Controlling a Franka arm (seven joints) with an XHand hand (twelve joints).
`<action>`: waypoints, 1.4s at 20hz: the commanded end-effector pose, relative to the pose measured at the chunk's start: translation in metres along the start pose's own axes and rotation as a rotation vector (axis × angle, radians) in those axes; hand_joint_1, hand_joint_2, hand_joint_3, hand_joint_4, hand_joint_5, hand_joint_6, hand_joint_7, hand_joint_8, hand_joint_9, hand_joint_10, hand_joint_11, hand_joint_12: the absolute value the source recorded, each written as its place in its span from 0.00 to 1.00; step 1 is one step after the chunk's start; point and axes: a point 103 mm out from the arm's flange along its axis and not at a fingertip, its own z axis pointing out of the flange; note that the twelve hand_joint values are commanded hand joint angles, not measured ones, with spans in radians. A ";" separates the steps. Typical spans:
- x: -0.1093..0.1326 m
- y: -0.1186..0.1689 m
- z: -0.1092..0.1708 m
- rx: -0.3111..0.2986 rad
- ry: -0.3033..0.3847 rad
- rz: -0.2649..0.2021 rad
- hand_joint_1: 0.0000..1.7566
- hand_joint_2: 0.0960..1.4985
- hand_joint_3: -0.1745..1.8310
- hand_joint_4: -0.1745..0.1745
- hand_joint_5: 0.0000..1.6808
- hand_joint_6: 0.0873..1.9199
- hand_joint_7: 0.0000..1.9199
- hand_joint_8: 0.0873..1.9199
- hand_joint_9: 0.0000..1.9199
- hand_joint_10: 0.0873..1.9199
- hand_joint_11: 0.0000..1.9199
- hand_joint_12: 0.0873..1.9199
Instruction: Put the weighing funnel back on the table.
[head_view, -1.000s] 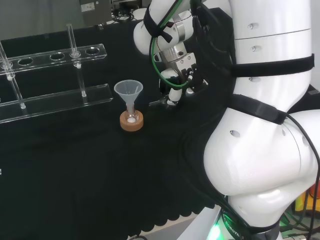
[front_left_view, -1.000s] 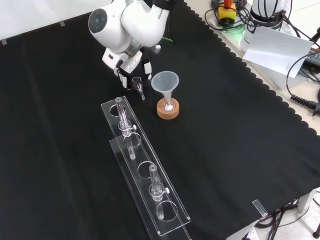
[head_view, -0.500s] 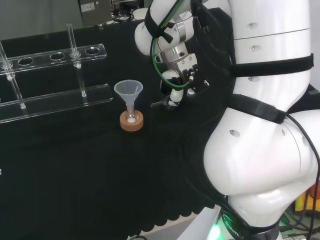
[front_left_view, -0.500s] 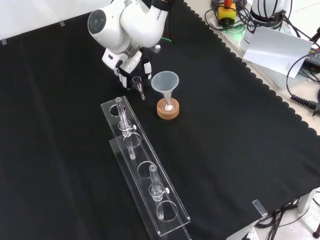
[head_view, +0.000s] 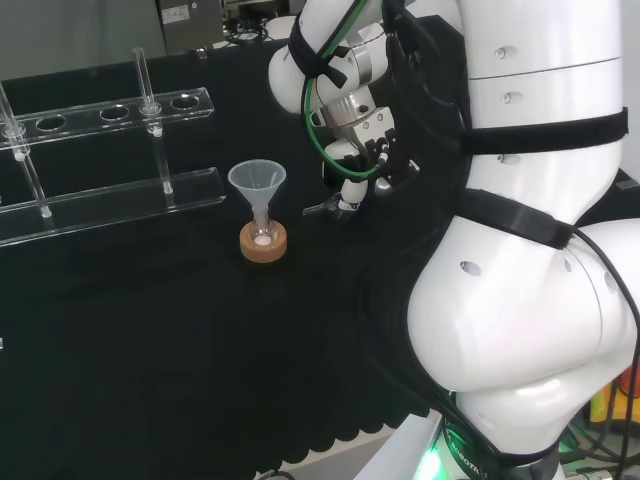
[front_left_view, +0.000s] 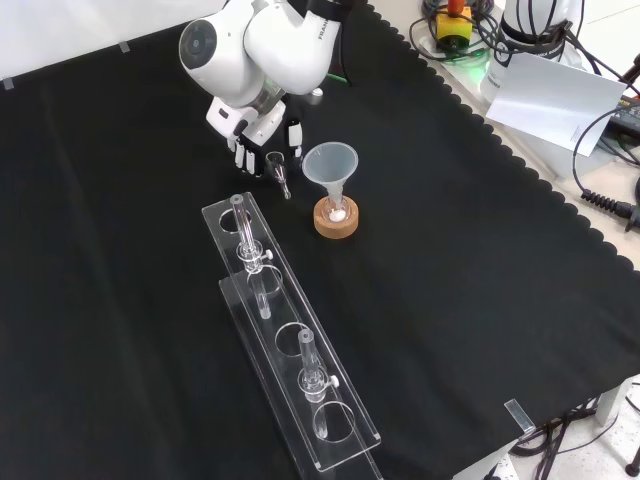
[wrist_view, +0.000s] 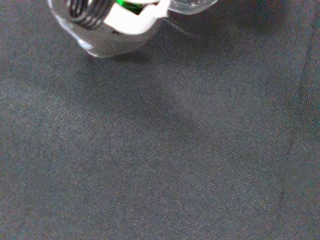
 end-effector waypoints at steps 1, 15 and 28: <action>0.001 -0.002 0.002 0.014 -0.018 0.001 0.56 0.68 0.10 0.34 0.49 0.39 0.33 0.36 0.61 0.00 0.46 0.50; 0.000 -0.007 0.003 0.083 -0.018 0.004 0.52 0.55 0.22 0.39 0.20 0.12 0.10 0.31 0.43 0.00 0.26 0.62; -0.007 -0.043 -0.036 0.022 -0.030 0.051 0.50 0.42 0.37 0.37 0.12 0.00 0.05 0.30 0.37 0.00 0.19 0.66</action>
